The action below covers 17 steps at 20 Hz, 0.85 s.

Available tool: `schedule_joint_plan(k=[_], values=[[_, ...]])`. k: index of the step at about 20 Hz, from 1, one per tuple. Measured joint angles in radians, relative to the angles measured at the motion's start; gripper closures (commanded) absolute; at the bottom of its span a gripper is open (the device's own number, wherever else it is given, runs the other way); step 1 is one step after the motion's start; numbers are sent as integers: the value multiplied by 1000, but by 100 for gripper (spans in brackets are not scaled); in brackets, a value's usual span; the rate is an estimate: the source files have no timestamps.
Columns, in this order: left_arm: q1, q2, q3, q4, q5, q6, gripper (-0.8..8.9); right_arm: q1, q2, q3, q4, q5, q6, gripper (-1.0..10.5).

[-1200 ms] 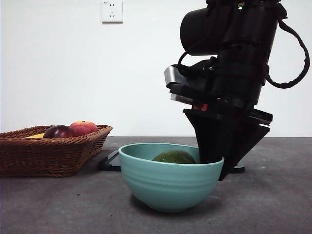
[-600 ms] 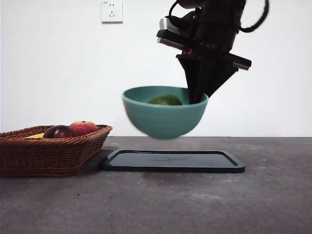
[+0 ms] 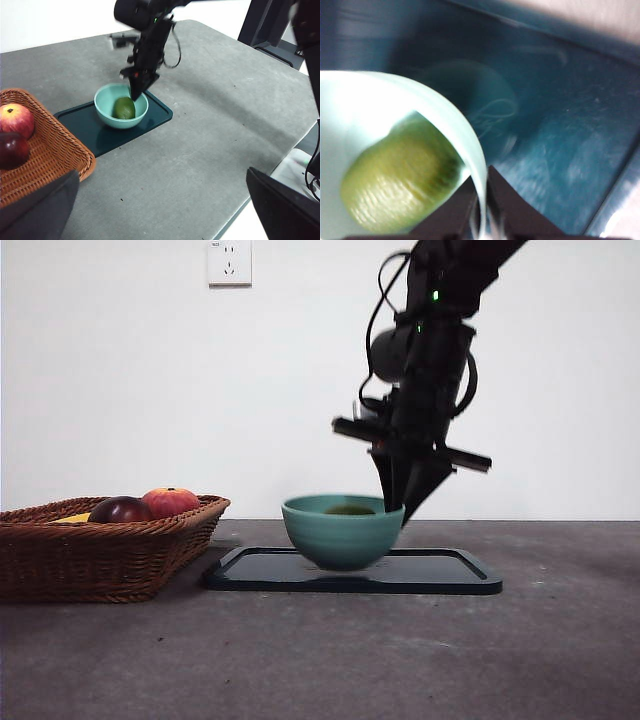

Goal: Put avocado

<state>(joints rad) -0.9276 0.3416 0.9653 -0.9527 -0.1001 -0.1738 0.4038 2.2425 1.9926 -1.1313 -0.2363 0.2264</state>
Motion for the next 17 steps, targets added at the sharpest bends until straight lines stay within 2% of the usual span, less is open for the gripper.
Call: schedule_joint_plan(k=[6,7,9,11,15,17], values=[[0,0,0,0,0,0,280,-6,18,2,45,-26,37,929],[0,0,0,0,0,0,279,-6,18,2,47,-29,40,881],[0,0,0,0,0,0,279,-6,18,2,56,-29,41,689],[0,0,0,0,0,0,280,-7,18,11,63,-13,53,582],[0,0,0,0,0,0,280,-25,5,180,-106,106,63,415],[0,0,0,0,0,0,280,-25,-63,253,-202,182,46,387]])
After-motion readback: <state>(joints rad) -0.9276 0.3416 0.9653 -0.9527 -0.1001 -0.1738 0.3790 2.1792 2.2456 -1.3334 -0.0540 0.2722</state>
